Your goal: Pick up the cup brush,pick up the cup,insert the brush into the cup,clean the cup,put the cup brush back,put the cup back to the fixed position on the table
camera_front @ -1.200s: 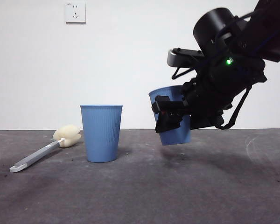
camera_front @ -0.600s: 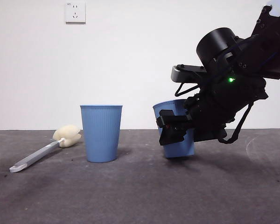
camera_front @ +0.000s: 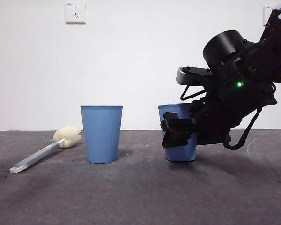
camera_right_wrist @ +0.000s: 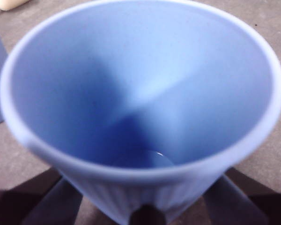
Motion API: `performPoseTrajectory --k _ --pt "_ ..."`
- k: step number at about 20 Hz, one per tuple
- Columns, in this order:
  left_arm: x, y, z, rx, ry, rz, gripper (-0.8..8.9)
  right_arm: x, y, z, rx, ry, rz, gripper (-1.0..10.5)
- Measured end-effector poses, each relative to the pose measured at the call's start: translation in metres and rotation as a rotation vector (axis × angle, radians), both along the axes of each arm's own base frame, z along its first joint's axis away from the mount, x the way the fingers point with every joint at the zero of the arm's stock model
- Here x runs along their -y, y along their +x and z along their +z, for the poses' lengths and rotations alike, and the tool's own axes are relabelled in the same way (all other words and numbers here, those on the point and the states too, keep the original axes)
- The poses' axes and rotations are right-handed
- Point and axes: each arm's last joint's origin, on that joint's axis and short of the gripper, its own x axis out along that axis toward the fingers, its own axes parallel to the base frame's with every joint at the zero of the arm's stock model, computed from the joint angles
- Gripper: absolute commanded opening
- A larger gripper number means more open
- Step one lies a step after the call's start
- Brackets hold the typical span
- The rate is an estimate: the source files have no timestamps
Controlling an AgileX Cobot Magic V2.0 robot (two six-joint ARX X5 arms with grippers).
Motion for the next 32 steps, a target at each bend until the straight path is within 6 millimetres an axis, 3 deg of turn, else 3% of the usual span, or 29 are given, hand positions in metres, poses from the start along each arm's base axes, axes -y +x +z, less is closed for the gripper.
performPoseTrajectory --k 3,6,7,9,19,23,27,32 --pt "0.0 0.0 0.0 0.0 0.0 0.0 3.44 0.0 0.0 0.001 -0.01 -0.005 0.001 4.3" --pt "0.0 0.0 0.0 -0.002 0.001 0.0 3.44 0.001 -0.001 -0.002 -0.04 -0.018 0.004 4.5" --pt "0.0 0.001 0.0 -0.004 0.002 0.0 3.44 0.003 -0.007 -0.011 -0.081 -0.051 0.011 4.5" --pt "0.0 0.001 -0.001 -0.008 0.004 0.0 3.44 0.002 -0.007 -0.01 -0.078 -0.045 0.015 5.4" --pt "0.0 0.0 -0.005 -0.053 0.023 0.0 3.44 0.006 -0.014 -0.002 -0.161 -0.085 0.013 5.4" --pt "0.001 0.002 -0.006 -0.063 0.027 0.0 3.44 0.016 -0.033 0.016 -0.254 -0.13 0.008 5.4" --pt "0.001 0.002 -0.006 -0.063 0.027 0.0 3.44 0.029 -0.055 0.063 -0.211 -0.095 0.0 5.4" --pt "0.001 0.002 -0.006 -0.063 0.027 0.0 3.43 0.065 -0.121 0.12 -0.255 -0.077 0.023 5.3"
